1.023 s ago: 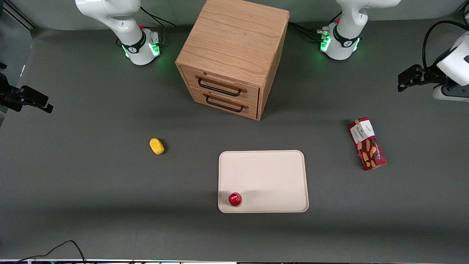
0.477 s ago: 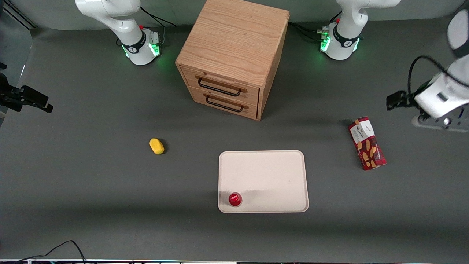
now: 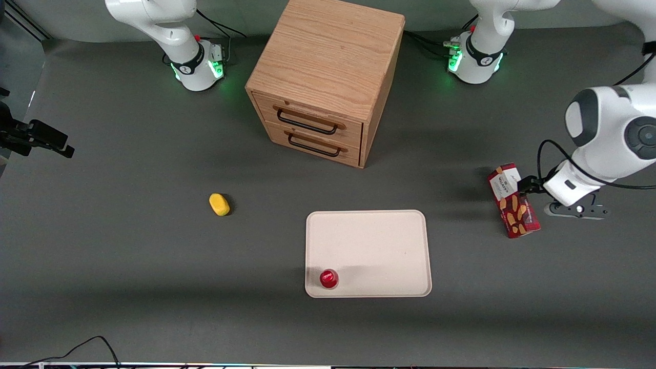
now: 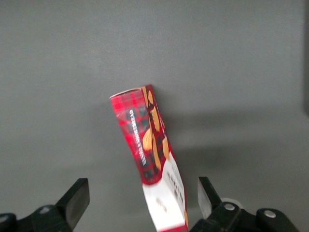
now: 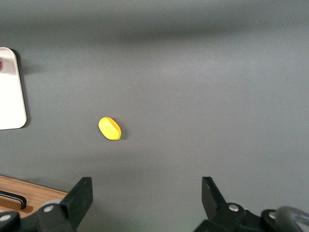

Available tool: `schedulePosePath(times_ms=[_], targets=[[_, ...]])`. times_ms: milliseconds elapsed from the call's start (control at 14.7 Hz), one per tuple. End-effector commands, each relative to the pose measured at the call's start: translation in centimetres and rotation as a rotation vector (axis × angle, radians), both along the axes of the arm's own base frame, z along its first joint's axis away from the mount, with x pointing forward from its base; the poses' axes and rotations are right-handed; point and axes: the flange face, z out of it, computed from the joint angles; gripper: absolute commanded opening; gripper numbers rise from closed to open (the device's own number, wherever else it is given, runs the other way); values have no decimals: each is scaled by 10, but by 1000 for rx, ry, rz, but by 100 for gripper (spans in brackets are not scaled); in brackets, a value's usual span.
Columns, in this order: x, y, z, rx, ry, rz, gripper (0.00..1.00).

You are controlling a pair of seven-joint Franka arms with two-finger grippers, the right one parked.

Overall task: Place red cookie box on tray
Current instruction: 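Close the left gripper on the shortbread box and lift it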

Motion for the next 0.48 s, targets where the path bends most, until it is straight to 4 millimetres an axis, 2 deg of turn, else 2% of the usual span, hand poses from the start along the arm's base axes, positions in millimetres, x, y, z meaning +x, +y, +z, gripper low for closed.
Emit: schedulePosePath(times_ms=[0,205,273,341,409], targets=[[-5,7,-53,-45,-38,-8,100],[-10,24,-94,-78,-60,-21,99],[-14,27,-103,-80,-67,-8,95],[-18,27,-108,-76,-89,-4,81],[-20,27,-111,-73,-96,-3,60]])
